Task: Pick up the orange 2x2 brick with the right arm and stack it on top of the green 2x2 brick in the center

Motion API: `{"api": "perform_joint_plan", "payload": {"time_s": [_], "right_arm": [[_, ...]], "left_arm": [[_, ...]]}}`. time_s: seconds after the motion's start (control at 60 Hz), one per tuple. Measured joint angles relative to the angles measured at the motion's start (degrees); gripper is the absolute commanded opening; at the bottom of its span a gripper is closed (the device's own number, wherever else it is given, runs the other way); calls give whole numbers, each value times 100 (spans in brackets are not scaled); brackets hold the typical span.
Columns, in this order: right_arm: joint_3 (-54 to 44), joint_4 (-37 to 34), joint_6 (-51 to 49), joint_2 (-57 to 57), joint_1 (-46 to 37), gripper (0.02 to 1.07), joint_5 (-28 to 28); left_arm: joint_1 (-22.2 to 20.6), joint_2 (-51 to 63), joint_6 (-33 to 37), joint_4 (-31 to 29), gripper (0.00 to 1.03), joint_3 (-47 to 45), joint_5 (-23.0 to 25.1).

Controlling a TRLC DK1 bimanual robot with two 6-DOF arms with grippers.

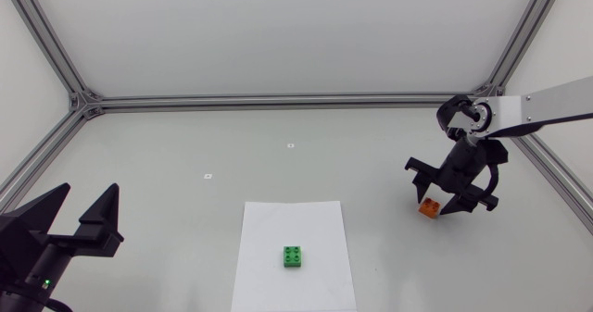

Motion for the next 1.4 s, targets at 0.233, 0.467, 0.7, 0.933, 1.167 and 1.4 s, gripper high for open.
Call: {"api": "perform_joint_plan", "payload": {"time_s": [0.233,0.467,0.7,0.933,1.167,1.4], "right_arm": [[-4,13,0,4,4,44,44],[-31,35,0,4,20,44,63],[-31,35,0,4,74,44,90],[-98,37,-2,-72,197,29,155],[-212,-175,-17,-549,570,28,264],[-162,-579,-98,-1097,1088,13,411]], "left_arm": [[0,0,-2,0,99,0,2],[0,0,0,0,99,0,0],[0,0,0,0,99,0,0],[0,0,0,0,99,0,2],[0,0,-2,0,99,0,0],[0,0,0,0,99,0,0]]}}
